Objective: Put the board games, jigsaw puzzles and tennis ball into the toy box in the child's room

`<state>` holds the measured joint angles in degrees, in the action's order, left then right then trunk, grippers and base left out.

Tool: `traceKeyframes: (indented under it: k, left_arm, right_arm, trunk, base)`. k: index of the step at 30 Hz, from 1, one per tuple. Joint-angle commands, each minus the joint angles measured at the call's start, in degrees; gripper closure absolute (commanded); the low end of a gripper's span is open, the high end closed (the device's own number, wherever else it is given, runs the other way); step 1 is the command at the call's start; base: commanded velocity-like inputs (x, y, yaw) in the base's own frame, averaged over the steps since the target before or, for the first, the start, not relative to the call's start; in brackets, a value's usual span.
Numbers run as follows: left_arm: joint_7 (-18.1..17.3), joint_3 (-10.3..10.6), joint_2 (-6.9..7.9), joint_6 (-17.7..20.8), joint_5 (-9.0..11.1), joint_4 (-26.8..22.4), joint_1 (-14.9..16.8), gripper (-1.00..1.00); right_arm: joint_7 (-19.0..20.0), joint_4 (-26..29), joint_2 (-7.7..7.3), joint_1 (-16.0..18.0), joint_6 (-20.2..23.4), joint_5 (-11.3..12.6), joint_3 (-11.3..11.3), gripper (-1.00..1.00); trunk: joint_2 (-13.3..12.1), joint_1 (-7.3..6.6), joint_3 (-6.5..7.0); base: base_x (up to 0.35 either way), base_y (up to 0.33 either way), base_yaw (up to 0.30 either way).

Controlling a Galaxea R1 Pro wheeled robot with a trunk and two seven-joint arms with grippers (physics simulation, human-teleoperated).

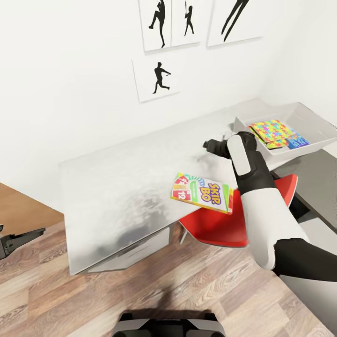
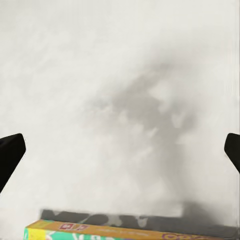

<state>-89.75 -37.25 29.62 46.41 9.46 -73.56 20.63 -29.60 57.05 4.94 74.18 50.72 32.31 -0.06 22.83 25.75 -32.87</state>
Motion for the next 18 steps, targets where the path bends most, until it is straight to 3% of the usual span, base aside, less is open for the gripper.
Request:
traceKeyframes:
  k: [1,6,11,18]
  left_arm:
    - [-0.25,-0.01,0.07,0.61,-0.05,0.01,0.02,-1.0]
    - [-0.25,-0.01,0.23,0.61,-0.05,0.06,0.02,-1.0]
    - [-0.25,-0.01,0.3,0.61,-0.05,0.08,0.02,-1.0]
    - [-0.25,-0.01,0.36,0.61,-0.04,0.09,0.02,-1.0]
  right_arm:
    - [-0.18,1.34,-0.27,-0.13,1.01,1.16,-1.09,-1.0]
    - [2.5,7.28,-1.72,-0.77,5.68,3.8,-5.41,-1.0]
    - [5.6,11.39,-3.1,-1.92,8.22,5.82,-7.87,-1.0]
    - [12.63,17.98,-7.53,-7.19,9.28,10.87,-10.07,-1.0]
  trunk:
    - [0.09,0.04,-0.02]
    - [0.09,0.04,0.33]
    - [0.09,0.04,0.72]
    - [0.09,0.04,1.29]
  base:
    - [0.0,0.0,-0.088]
    - [0.0,0.0,-0.099]
    - [0.0,0.0,-0.112]
    - [0.0,0.0,-0.128]
